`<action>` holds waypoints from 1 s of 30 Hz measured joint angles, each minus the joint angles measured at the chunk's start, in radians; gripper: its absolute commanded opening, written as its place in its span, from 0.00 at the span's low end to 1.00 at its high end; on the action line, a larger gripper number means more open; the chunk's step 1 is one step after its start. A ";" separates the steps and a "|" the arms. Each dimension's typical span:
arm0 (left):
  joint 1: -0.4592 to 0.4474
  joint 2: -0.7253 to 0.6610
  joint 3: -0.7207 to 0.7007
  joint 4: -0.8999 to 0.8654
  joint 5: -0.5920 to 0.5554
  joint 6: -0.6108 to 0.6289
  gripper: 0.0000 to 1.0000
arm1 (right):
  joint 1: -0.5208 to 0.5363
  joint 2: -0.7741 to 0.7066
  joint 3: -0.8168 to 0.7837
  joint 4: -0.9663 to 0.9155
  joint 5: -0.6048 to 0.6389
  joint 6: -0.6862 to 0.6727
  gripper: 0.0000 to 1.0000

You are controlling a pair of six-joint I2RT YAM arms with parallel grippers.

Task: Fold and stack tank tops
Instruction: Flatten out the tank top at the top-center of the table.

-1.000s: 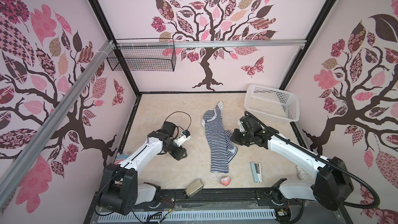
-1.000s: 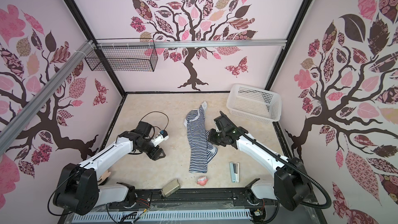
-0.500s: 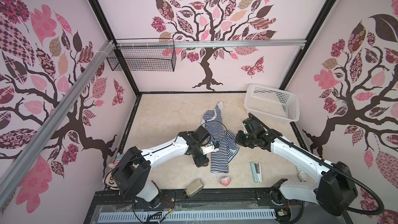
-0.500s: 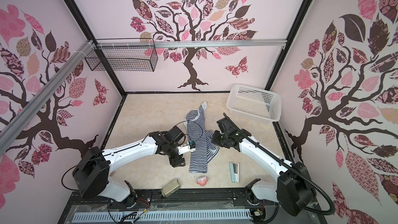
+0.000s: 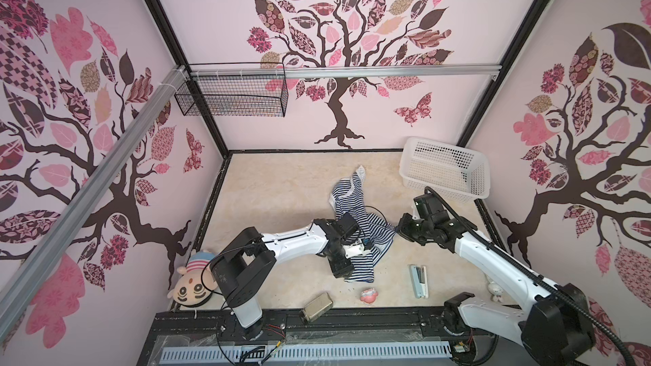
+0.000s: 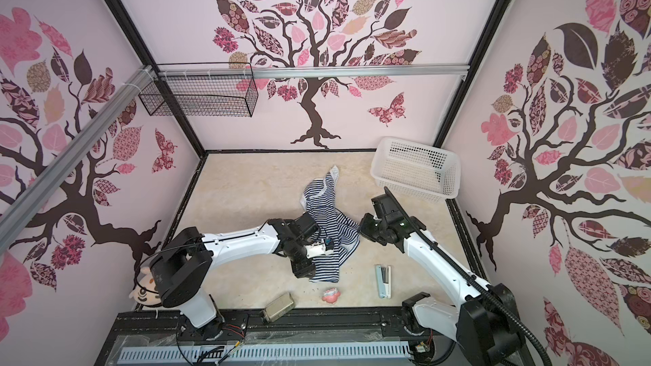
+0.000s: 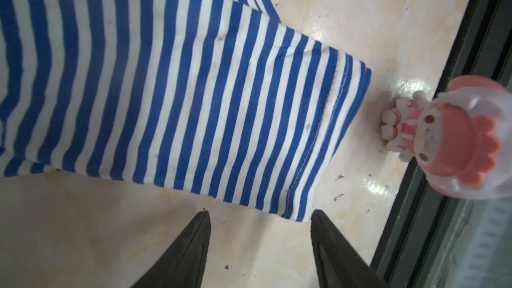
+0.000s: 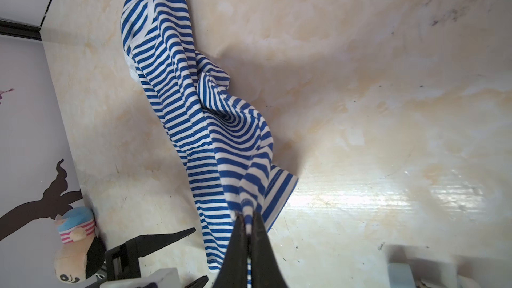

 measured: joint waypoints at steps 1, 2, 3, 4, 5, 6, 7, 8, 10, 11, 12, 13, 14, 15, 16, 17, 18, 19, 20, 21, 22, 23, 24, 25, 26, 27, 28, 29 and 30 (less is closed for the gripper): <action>-0.003 0.011 0.004 0.000 0.000 0.000 0.62 | 0.000 0.000 0.000 0.000 -0.002 0.000 0.06; -0.005 0.021 0.006 0.000 0.000 -0.001 0.62 | 0.000 0.000 0.000 0.002 -0.003 0.001 0.06; -0.008 0.031 0.007 0.000 -0.002 -0.002 0.62 | 0.000 0.000 0.000 0.003 -0.004 0.002 0.06; -0.010 0.041 0.007 0.000 -0.002 0.000 0.62 | 0.000 0.000 0.000 0.003 -0.006 0.002 0.06; -0.012 0.043 0.014 0.000 -0.003 -0.002 0.62 | 0.000 0.000 0.000 0.003 -0.008 0.002 0.06; -0.013 0.046 0.017 0.000 -0.003 -0.002 0.61 | 0.000 0.000 0.001 0.003 -0.008 0.002 0.06; -0.013 0.050 0.019 0.001 -0.002 -0.001 0.61 | -0.001 0.000 0.002 0.003 -0.010 0.002 0.06; -0.014 0.051 0.019 0.002 -0.001 -0.002 0.60 | -0.002 0.000 0.004 0.002 -0.010 0.002 0.05; -0.019 0.051 0.019 0.002 -0.003 -0.002 0.59 | -0.004 0.000 0.011 0.003 -0.011 0.002 0.05; -0.024 0.051 0.019 0.003 -0.006 -0.002 0.57 | -0.006 0.000 0.013 0.004 -0.011 0.002 0.05; -0.032 0.052 0.019 0.004 -0.014 -0.002 0.55 | -0.007 0.000 0.014 0.004 -0.011 0.002 0.05; -0.044 0.053 0.019 0.006 -0.024 0.000 0.53 | -0.008 0.000 0.014 0.003 -0.011 0.002 0.05; -0.055 0.054 0.019 0.008 -0.036 -0.001 0.50 | -0.011 0.000 0.014 0.003 -0.012 0.002 0.05; -0.068 0.055 0.019 0.011 -0.051 0.003 0.48 | -0.014 0.000 0.014 0.003 -0.014 0.002 0.05; -0.079 0.056 0.019 0.014 -0.063 0.005 0.46 | -0.016 0.000 0.014 0.003 -0.014 0.002 0.05; -0.089 0.058 0.019 0.017 -0.075 0.007 0.44 | -0.020 0.000 0.014 0.003 -0.016 0.002 0.05; -0.096 0.059 0.019 0.021 -0.090 0.009 0.41 | -0.023 0.000 0.014 0.003 -0.017 0.002 0.05; -0.100 0.061 0.019 0.024 -0.104 0.009 0.37 | -0.026 0.000 0.014 0.003 -0.018 0.001 0.05; -0.102 0.063 0.020 0.026 -0.115 0.007 0.34 | -0.028 0.000 0.014 0.003 -0.018 0.001 0.05; -0.104 0.066 0.023 0.027 -0.128 0.005 0.29 | -0.031 0.000 0.014 0.003 -0.018 0.000 0.05; -0.105 0.069 0.027 0.028 -0.140 0.005 0.23 | -0.032 0.000 0.014 0.003 -0.018 0.000 0.05; -0.105 0.072 0.030 0.028 -0.149 0.001 0.17 | -0.034 0.000 0.014 0.003 -0.018 0.000 0.05; -0.105 0.074 0.032 0.029 -0.158 -0.003 0.11 | -0.034 0.000 0.014 0.003 -0.018 -0.001 0.05; -0.105 0.074 0.032 0.031 -0.166 -0.004 0.04 | -0.034 0.000 0.014 0.003 -0.018 -0.001 0.05; -0.104 0.074 0.033 0.032 -0.166 -0.006 0.00 | -0.034 0.000 0.014 0.004 -0.020 -0.001 0.05; -0.104 0.071 0.032 0.032 -0.166 -0.004 0.00 | -0.034 0.000 0.014 0.004 -0.024 -0.001 0.05; -0.100 0.069 0.031 0.031 -0.165 -0.004 0.00 | -0.034 0.000 0.015 0.004 -0.029 -0.002 0.05; -0.093 0.065 0.027 0.031 -0.159 -0.003 0.00 | -0.034 0.001 0.017 0.003 -0.035 -0.004 0.04; -0.081 0.061 0.023 0.031 -0.145 -0.002 0.00 | -0.034 0.002 0.023 0.003 -0.043 -0.006 0.04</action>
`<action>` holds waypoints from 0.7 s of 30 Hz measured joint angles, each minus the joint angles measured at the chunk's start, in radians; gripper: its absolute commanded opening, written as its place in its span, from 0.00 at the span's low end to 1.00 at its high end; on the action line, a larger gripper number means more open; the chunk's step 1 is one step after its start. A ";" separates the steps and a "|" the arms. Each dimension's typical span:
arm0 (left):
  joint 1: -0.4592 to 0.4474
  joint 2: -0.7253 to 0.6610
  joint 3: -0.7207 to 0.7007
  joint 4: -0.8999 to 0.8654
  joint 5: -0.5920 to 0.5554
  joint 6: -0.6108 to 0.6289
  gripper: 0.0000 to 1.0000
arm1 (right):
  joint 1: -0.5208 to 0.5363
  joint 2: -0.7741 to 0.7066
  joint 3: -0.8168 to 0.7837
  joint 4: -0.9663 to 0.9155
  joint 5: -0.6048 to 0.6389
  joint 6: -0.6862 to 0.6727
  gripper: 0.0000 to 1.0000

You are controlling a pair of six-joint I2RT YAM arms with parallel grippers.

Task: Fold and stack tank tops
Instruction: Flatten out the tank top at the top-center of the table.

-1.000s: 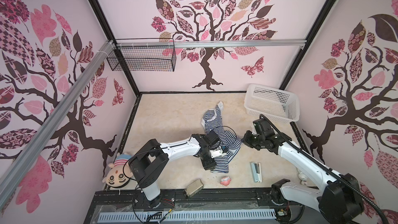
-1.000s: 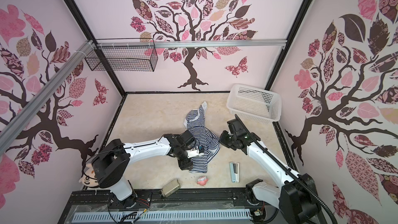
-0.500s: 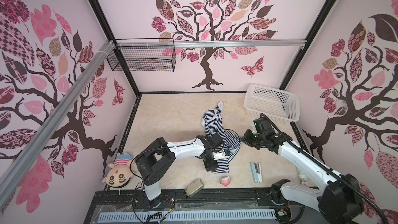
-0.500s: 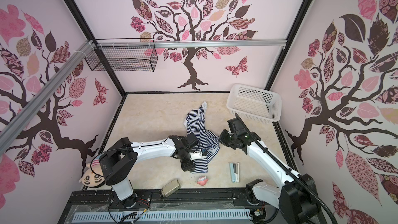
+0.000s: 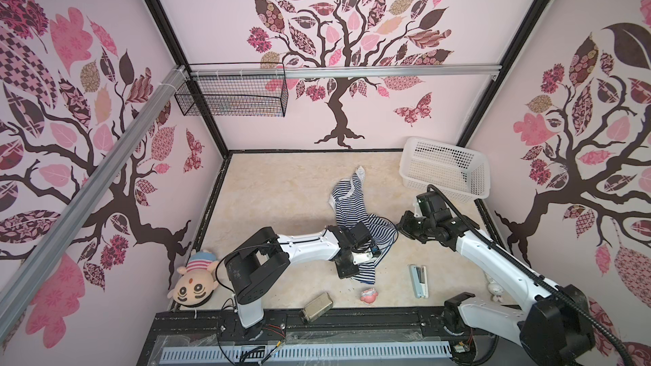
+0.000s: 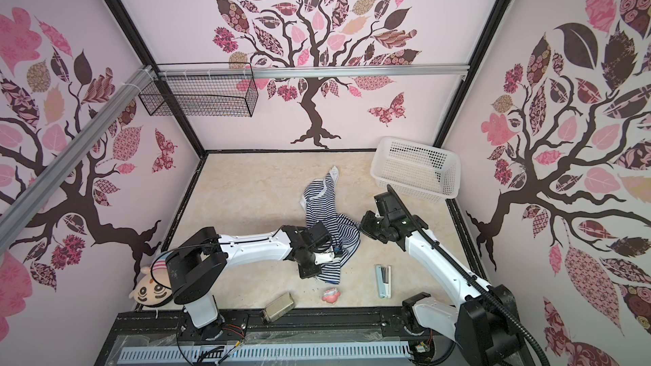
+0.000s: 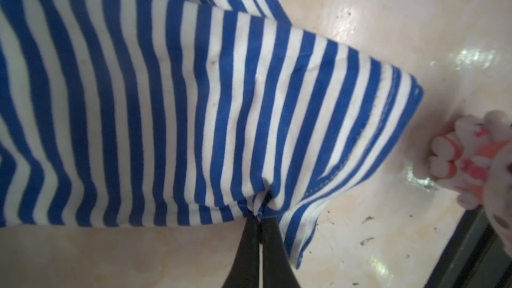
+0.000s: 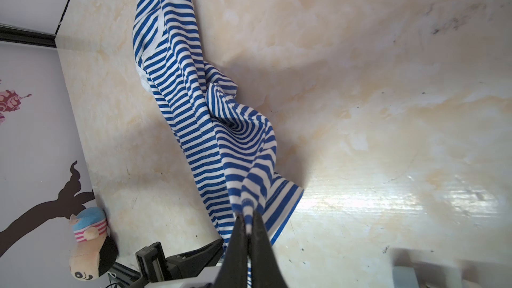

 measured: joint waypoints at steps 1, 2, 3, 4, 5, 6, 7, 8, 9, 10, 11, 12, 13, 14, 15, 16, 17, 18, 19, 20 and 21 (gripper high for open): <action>0.019 -0.005 -0.003 -0.007 0.016 0.002 0.00 | 0.000 0.003 0.009 0.000 -0.007 -0.004 0.04; 0.039 -0.013 -0.008 -0.018 0.026 0.003 0.00 | 0.000 0.005 0.018 0.002 -0.013 -0.009 0.04; 0.069 -0.026 -0.015 -0.038 0.034 0.006 0.00 | 0.000 0.007 0.029 0.002 -0.020 -0.015 0.04; 0.102 -0.042 -0.019 -0.056 0.039 0.008 0.00 | 0.000 0.008 0.042 0.003 -0.027 -0.019 0.04; 0.136 -0.061 -0.021 -0.072 0.045 0.010 0.00 | 0.000 0.009 0.053 0.005 -0.032 -0.023 0.04; 0.174 -0.089 -0.021 -0.086 0.049 0.012 0.00 | 0.000 0.011 0.064 0.010 -0.042 -0.026 0.04; 0.210 -0.119 -0.021 -0.093 0.050 0.015 0.00 | 0.000 0.016 0.075 0.014 -0.053 -0.030 0.04; 0.244 -0.148 -0.021 -0.098 0.051 0.018 0.00 | 0.000 0.021 0.084 0.022 -0.065 -0.033 0.04; 0.282 -0.181 -0.021 -0.103 0.051 0.022 0.00 | 0.000 0.028 0.090 0.032 -0.081 -0.034 0.04; 0.319 -0.208 -0.018 -0.110 0.051 0.026 0.00 | 0.003 0.037 0.092 0.043 -0.093 -0.034 0.03; 0.354 -0.226 -0.013 -0.121 0.052 0.032 0.00 | 0.009 0.044 0.093 0.049 -0.103 -0.034 0.03; 0.392 -0.240 -0.002 -0.137 0.056 0.040 0.00 | 0.018 0.053 0.096 0.051 -0.107 -0.036 0.02; 0.429 -0.248 0.012 -0.155 0.061 0.048 0.00 | 0.027 0.062 0.104 0.046 -0.108 -0.037 0.02; 0.462 -0.255 0.028 -0.173 0.067 0.056 0.00 | 0.037 0.069 0.115 0.042 -0.109 -0.039 0.02; 0.496 -0.262 0.048 -0.198 0.073 0.066 0.00 | 0.050 0.076 0.137 0.030 -0.109 -0.041 0.02; 0.525 -0.274 0.071 -0.222 0.076 0.075 0.00 | 0.060 0.083 0.167 0.018 -0.109 -0.044 0.02; 0.545 -0.287 0.091 -0.240 0.077 0.081 0.00 | 0.066 0.087 0.202 0.006 -0.109 -0.047 0.01; 0.564 -0.308 0.115 -0.262 0.078 0.090 0.00 | 0.072 0.088 0.246 -0.010 -0.110 -0.049 0.01; 0.578 -0.332 0.142 -0.285 0.079 0.097 0.00 | 0.077 0.088 0.296 -0.022 -0.110 -0.052 0.01; 0.589 -0.357 0.167 -0.303 0.079 0.103 0.00 | 0.078 0.088 0.338 -0.029 -0.111 -0.056 0.01; 0.599 -0.387 0.200 -0.323 0.077 0.110 0.00 | 0.078 0.088 0.391 -0.037 -0.111 -0.060 0.01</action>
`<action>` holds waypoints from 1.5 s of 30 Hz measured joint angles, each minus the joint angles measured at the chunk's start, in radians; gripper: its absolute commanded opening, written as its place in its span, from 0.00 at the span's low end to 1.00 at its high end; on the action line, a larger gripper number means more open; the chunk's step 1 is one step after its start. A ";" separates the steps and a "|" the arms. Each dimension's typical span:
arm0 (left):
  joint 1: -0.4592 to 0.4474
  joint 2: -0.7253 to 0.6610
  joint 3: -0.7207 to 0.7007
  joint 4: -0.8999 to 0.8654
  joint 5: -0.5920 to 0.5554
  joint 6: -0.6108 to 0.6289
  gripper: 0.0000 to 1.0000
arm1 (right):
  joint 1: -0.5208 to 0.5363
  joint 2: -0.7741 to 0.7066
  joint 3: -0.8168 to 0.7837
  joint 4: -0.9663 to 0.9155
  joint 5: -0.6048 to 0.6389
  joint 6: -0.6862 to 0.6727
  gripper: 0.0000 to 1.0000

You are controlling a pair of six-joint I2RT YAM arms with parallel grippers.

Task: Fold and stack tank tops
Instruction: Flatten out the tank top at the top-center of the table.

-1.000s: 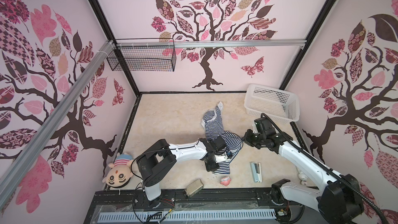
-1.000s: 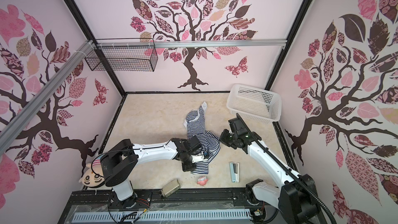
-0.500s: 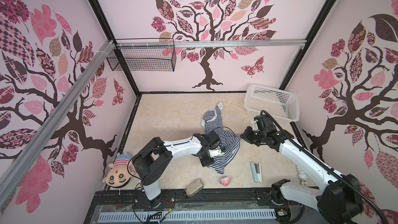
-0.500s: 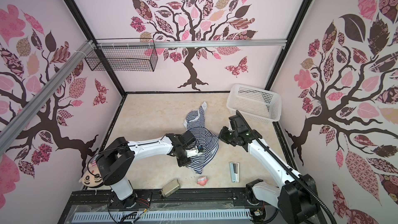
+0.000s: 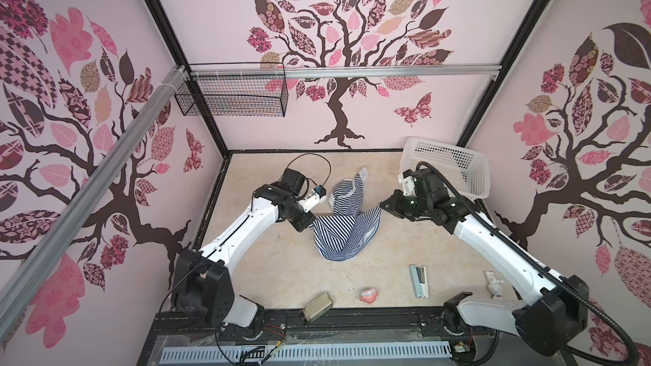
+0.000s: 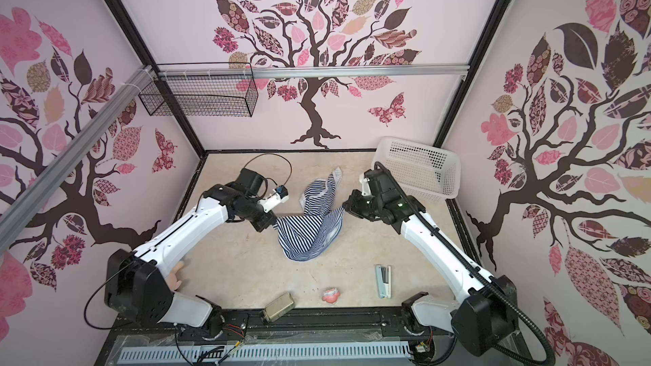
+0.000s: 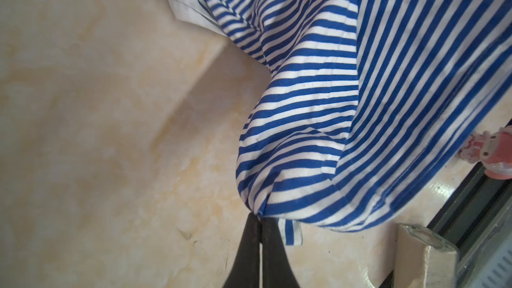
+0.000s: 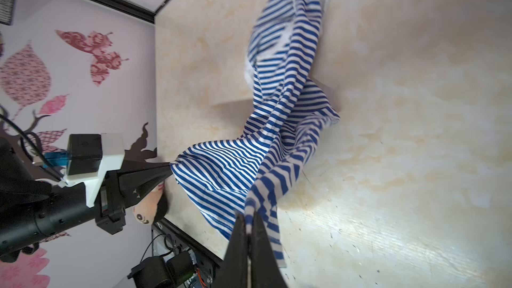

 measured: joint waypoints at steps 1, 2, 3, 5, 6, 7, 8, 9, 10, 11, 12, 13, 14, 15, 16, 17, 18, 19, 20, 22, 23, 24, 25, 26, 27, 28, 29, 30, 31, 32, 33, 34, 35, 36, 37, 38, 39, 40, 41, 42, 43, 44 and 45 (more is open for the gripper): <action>0.009 -0.029 0.034 -0.018 -0.004 0.008 0.00 | 0.001 -0.001 0.057 -0.008 0.000 -0.003 0.01; 0.019 -0.056 0.071 -0.032 -0.011 0.014 0.00 | 0.002 -0.001 0.103 -0.019 0.000 -0.005 0.00; 0.028 -0.080 0.103 -0.042 -0.017 0.018 0.00 | 0.003 -0.001 0.150 -0.031 0.000 -0.008 0.00; 0.060 -0.120 0.182 -0.073 -0.027 0.024 0.00 | 0.010 -0.001 0.246 -0.058 0.001 -0.016 0.00; 0.085 -0.132 0.231 -0.093 -0.028 0.025 0.00 | 0.018 -0.001 0.299 -0.077 0.006 -0.023 0.00; 0.118 -0.140 0.288 -0.108 -0.028 0.024 0.00 | 0.029 -0.001 0.353 -0.094 0.009 -0.031 0.00; 0.144 -0.145 0.331 -0.118 -0.028 0.022 0.00 | 0.037 -0.001 0.399 -0.109 0.011 -0.037 0.00; 0.177 -0.149 0.383 -0.126 -0.026 0.016 0.00 | 0.043 -0.001 0.450 -0.121 0.013 -0.045 0.00; 0.209 -0.153 0.433 -0.130 -0.026 0.011 0.00 | 0.049 -0.002 0.497 -0.132 0.014 -0.050 0.00; 0.232 -0.158 0.473 -0.133 -0.027 0.006 0.00 | 0.052 -0.003 0.536 -0.143 0.016 -0.057 0.00; 0.249 -0.164 0.513 -0.137 -0.029 -0.002 0.00 | 0.053 -0.005 0.583 -0.161 0.019 -0.067 0.00; 0.257 -0.171 0.551 -0.141 -0.030 -0.010 0.00 | 0.053 -0.005 0.625 -0.177 0.024 -0.073 0.00; 0.258 -0.178 0.584 -0.145 -0.031 -0.016 0.00 | 0.053 -0.004 0.666 -0.198 0.029 -0.081 0.00; 0.258 -0.183 0.626 -0.154 -0.031 -0.022 0.00 | 0.053 -0.002 0.710 -0.219 0.031 -0.090 0.00; 0.258 -0.187 0.665 -0.156 -0.034 -0.029 0.00 | 0.053 -0.001 0.755 -0.238 0.033 -0.096 0.00; 0.258 -0.190 0.699 -0.158 -0.039 -0.034 0.00 | 0.053 0.001 0.791 -0.253 0.033 -0.100 0.00; 0.258 -0.194 0.732 -0.159 -0.047 -0.039 0.00 | 0.053 0.003 0.833 -0.272 0.033 -0.108 0.00; 0.258 -0.199 0.765 -0.159 -0.056 -0.043 0.00 | 0.053 0.006 0.872 -0.287 0.033 -0.114 0.00; 0.258 -0.204 0.784 -0.158 -0.065 -0.044 0.00 | 0.053 0.011 0.907 -0.300 0.033 -0.118 0.00; 0.258 -0.220 0.809 -0.149 -0.089 -0.045 0.00 | 0.053 0.018 0.965 -0.322 0.033 -0.127 0.00; 0.258 -0.228 0.808 -0.143 -0.099 -0.045 0.00 | 0.053 0.022 0.983 -0.329 0.034 -0.133 0.00; 0.258 -0.236 0.804 -0.135 -0.113 -0.045 0.00 | 0.053 0.024 0.990 -0.332 0.037 -0.137 0.00; 0.258 -0.241 0.795 -0.124 -0.125 -0.045 0.00 | 0.053 0.024 0.991 -0.335 0.041 -0.141 0.00; 0.258 -0.246 0.789 -0.114 -0.134 -0.045 0.00 | 0.053 0.026 0.989 -0.336 0.043 -0.145 0.00; 0.258 -0.247 0.779 -0.101 -0.143 -0.045 0.00 | 0.053 0.029 0.983 -0.335 0.047 -0.150 0.00; 0.258 -0.246 0.768 -0.091 -0.150 -0.045 0.00 | 0.053 0.035 0.977 -0.336 0.051 -0.154 0.00; 0.258 -0.242 0.753 -0.078 -0.156 -0.045 0.00 | 0.053 0.045 0.973 -0.337 0.057 -0.159 0.00; 0.258 -0.235 0.737 -0.064 -0.162 -0.045 0.00 | 0.053 0.058 0.972 -0.337 0.061 -0.164 0.00; 0.258 -0.228 0.724 -0.053 -0.167 -0.045 0.00 | 0.053 0.073 0.972 -0.337 0.066 -0.169 0.00; 0.258 -0.213 0.711 -0.042 -0.172 -0.045 0.00 | 0.053 0.095 0.974 -0.339 0.072 -0.175 0.00; 0.258 -0.198 0.705 -0.033 -0.176 -0.045 0.00 | 0.053 0.123 0.982 -0.346 0.077 -0.181 0.00; 0.258 -0.182 0.701 -0.023 -0.180 -0.044 0.00 | 0.053 0.151 0.992 -0.352 0.084 -0.185 0.00; 0.259 -0.160 0.697 -0.011 -0.184 -0.043 0.00 | 0.053 0.180 1.003 -0.358 0.089 -0.191 0.00; 0.260 -0.139 0.688 0.007 -0.188 -0.043 0.00 | 0.053 0.206 1.012 -0.360 0.092 -0.196 0.00; 0.262 -0.122 0.681 0.016 -0.190 -0.042 0.00 | 0.053 0.225 1.019 -0.363 0.094 -0.199 0.00; 0.268 -0.105 0.674 0.023 -0.189 -0.041 0.00 | 0.053 0.246 1.023 -0.368 0.094 -0.201 0.00; 0.279 -0.092 0.669 0.029 -0.183 -0.041 0.00 | 0.053 0.262 1.025 -0.370 0.094 -0.202 0.00; 0.293 -0.080 0.666 0.029 -0.174 -0.042 0.00 | 0.053 0.272 1.025 -0.374 0.095 -0.203 0.00; 0.313 -0.072 0.661 0.033 -0.161 -0.043 0.00 | 0.053 0.281 1.025 -0.378 0.095 -0.204 0.00; 0.333 -0.072 0.647 0.042 -0.153 -0.043 0.00 | 0.053 0.286 1.022 -0.378 0.094 -0.205 0.00; 0.348 -0.075 0.629 0.049 -0.145 -0.042 0.00 | 0.053 0.286 1.014 -0.376 0.094 -0.206 0.00; 0.357 -0.080 0.613 0.055 -0.142 -0.042 0.00 | 0.053 0.285 1.011 -0.377 0.094 -0.206 0.00; 0.363 -0.089 0.592 0.063 -0.137 -0.042 0.00 | 0.053 0.282 1.006 -0.372 0.091 -0.206 0.00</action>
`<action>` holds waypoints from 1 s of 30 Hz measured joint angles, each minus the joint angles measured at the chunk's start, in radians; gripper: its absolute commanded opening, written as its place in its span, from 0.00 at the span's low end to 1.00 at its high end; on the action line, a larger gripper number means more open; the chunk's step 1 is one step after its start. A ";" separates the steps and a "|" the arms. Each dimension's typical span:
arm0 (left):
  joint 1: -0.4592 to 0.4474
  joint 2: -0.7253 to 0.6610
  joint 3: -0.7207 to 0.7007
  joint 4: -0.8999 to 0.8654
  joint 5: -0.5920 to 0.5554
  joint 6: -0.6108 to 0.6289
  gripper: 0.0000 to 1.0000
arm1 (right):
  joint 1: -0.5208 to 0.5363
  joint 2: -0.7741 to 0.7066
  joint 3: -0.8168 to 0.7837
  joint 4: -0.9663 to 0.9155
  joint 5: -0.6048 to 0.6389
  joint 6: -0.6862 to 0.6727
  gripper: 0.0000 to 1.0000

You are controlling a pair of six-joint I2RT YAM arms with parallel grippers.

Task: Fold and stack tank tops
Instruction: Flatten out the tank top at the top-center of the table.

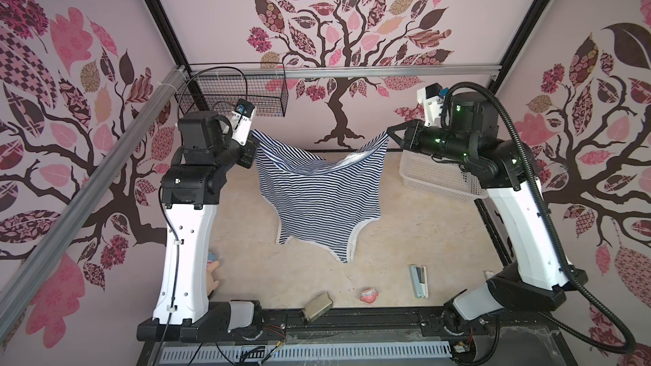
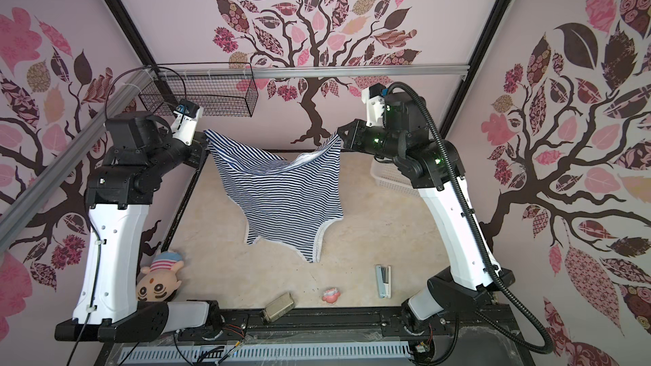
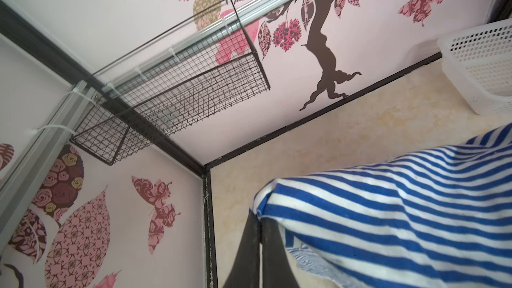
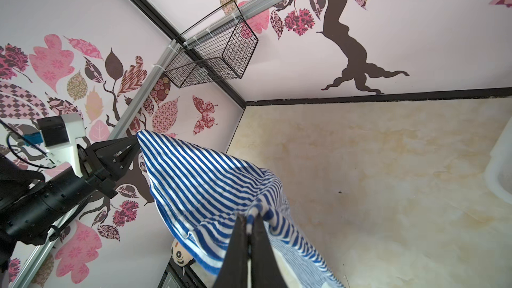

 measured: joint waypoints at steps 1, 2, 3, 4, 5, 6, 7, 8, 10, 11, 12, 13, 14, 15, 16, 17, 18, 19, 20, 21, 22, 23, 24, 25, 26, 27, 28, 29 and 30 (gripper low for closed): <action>0.001 -0.012 -0.024 0.006 0.009 0.001 0.00 | 0.000 -0.004 -0.006 0.004 -0.002 0.000 0.00; 0.001 -0.022 -0.040 0.006 0.016 0.002 0.00 | 0.000 -0.007 -0.010 0.007 -0.003 0.000 0.00; 0.001 -0.035 -0.055 0.006 0.023 0.002 0.00 | 0.000 -0.011 -0.012 0.008 -0.007 0.001 0.00; 0.001 -0.046 -0.064 0.006 0.030 0.003 0.00 | 0.000 -0.016 -0.015 0.012 -0.010 0.001 0.00; 0.001 -0.057 -0.068 0.007 0.032 0.003 0.00 | 0.000 -0.020 -0.016 0.014 -0.014 0.002 0.00; 0.001 -0.069 -0.068 0.008 0.031 0.005 0.00 | 0.000 -0.026 -0.017 0.014 -0.021 0.003 0.00; 0.001 -0.080 -0.068 0.012 0.028 0.007 0.00 | 0.000 -0.032 -0.017 0.015 -0.029 0.005 0.00; 0.001 -0.090 -0.068 0.016 0.024 0.010 0.00 | 0.000 -0.038 -0.018 0.016 -0.035 0.005 0.00; 0.001 -0.115 -0.069 0.023 0.017 0.015 0.00 | 0.000 -0.057 -0.028 0.019 -0.047 0.007 0.00; 0.001 -0.128 -0.072 0.027 0.014 0.018 0.00 | 0.000 -0.066 -0.032 0.019 -0.052 0.008 0.00; 0.001 -0.143 -0.074 0.031 0.010 0.019 0.00 | 0.000 -0.076 -0.036 0.019 -0.057 0.008 0.00; 0.001 -0.155 -0.074 0.035 0.003 0.021 0.00 | 0.000 -0.085 -0.037 0.019 -0.064 0.010 0.00; 0.001 -0.164 -0.074 0.042 -0.005 0.021 0.00 | 0.000 -0.092 -0.037 0.019 -0.072 0.012 0.00; 0.001 -0.173 -0.074 0.052 -0.018 0.021 0.00 | 0.000 -0.101 -0.039 0.021 -0.083 0.016 0.00; 0.002 -0.179 -0.073 0.063 -0.034 0.022 0.00 | 0.000 -0.109 -0.042 0.021 -0.095 0.020 0.00; 0.003 -0.182 -0.072 0.071 -0.050 0.023 0.00 | 0.000 -0.117 -0.046 0.022 -0.107 0.026 0.00; 0.006 -0.183 -0.069 0.079 -0.064 0.023 0.00 | 0.000 -0.124 -0.049 0.022 -0.116 0.029 0.00; 0.009 -0.181 -0.065 0.085 -0.076 0.023 0.00 | 0.000 -0.129 -0.050 0.022 -0.123 0.031 0.00; 0.011 -0.178 -0.061 0.090 -0.082 0.022 0.00 | 0.000 -0.132 -0.049 0.021 -0.129 0.031 0.00; 0.011 -0.174 -0.058 0.095 -0.091 0.021 0.00 | 0.000 -0.133 -0.048 0.021 -0.132 0.031 0.00; 0.012 -0.170 -0.056 0.103 -0.097 0.020 0.00 | 0.000 -0.133 -0.048 0.021 -0.133 0.031 0.00; 0.012 -0.166 -0.055 0.108 -0.100 0.020 0.00 | 0.000 -0.133 -0.048 0.021 -0.134 0.031 0.00; 0.012 -0.159 -0.051 0.113 -0.102 0.019 0.00 | 0.000 -0.132 -0.048 0.020 -0.135 0.031 0.00; 0.012 -0.151 -0.048 0.120 -0.104 0.019 0.00 | 0.000 -0.132 -0.048 0.020 -0.136 0.031 0.00; 0.012 -0.140 -0.045 0.129 -0.107 0.019 0.00 | 0.000 -0.131 -0.051 0.022 -0.136 0.031 0.00; 0.012 -0.127 -0.045 0.139 -0.109 0.019 0.00 | 0.000 -0.133 -0.062 0.026 -0.135 0.031 0.00; 0.012 -0.116 -0.044 0.146 -0.111 0.018 0.00 | 0.000 -0.135 -0.075 0.031 -0.136 0.031 0.00; 0.012 -0.096 -0.045 0.153 -0.109 0.016 0.00 | 0.000 -0.136 -0.100 0.045 -0.137 0.031 0.00; 0.012 -0.074 -0.045 0.161 -0.103 0.015 0.00 | 0.000 -0.138 -0.130 0.058 -0.137 0.031 0.00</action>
